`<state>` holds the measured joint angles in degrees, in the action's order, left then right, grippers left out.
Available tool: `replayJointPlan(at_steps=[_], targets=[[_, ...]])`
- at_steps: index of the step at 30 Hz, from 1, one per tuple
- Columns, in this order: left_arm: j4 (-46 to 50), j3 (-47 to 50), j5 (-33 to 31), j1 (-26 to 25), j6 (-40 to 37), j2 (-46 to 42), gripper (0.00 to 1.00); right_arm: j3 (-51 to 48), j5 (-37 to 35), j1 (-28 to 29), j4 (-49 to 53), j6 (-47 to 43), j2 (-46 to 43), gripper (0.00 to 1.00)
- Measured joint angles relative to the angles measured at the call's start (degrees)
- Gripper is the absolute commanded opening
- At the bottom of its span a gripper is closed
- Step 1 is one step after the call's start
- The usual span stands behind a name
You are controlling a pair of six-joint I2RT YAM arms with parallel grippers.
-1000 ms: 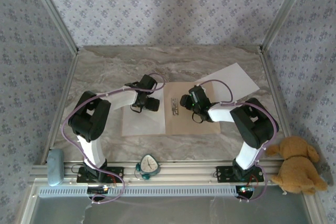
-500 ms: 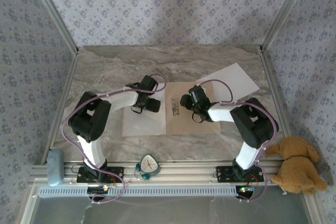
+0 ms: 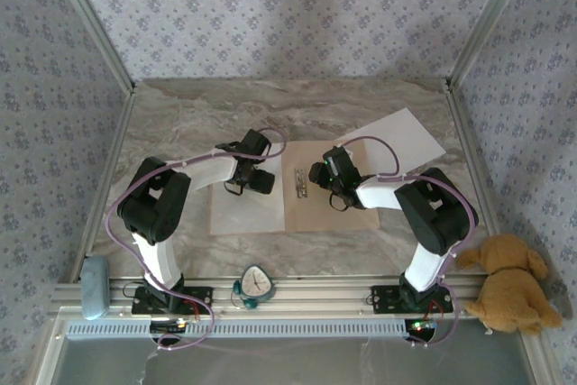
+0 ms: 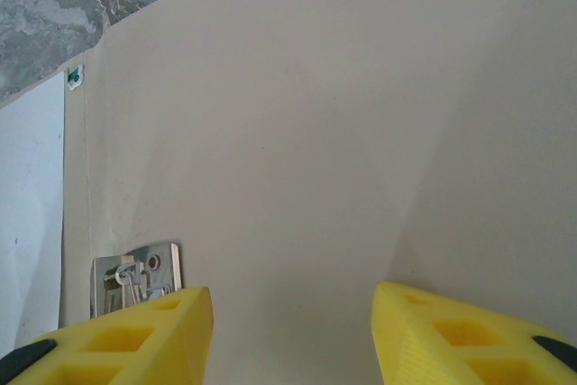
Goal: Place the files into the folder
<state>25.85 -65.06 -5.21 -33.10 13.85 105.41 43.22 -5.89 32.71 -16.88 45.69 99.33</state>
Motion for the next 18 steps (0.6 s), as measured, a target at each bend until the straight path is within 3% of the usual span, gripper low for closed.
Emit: replayJointPlan(at_steps=[13, 18], targets=[[3.85, -2.34, 0.5, 0.2, -2.91, 0.02, 0.84, 0.17, -0.35, 0.09, 0.2, 0.0, 0.11, 0.52], [4.22, -3.78, 1.55, -0.07, -2.27, 0.02, 0.9, 0.22, -0.35, 0.09, 0.31, 0.0, 0.15, 0.52]])
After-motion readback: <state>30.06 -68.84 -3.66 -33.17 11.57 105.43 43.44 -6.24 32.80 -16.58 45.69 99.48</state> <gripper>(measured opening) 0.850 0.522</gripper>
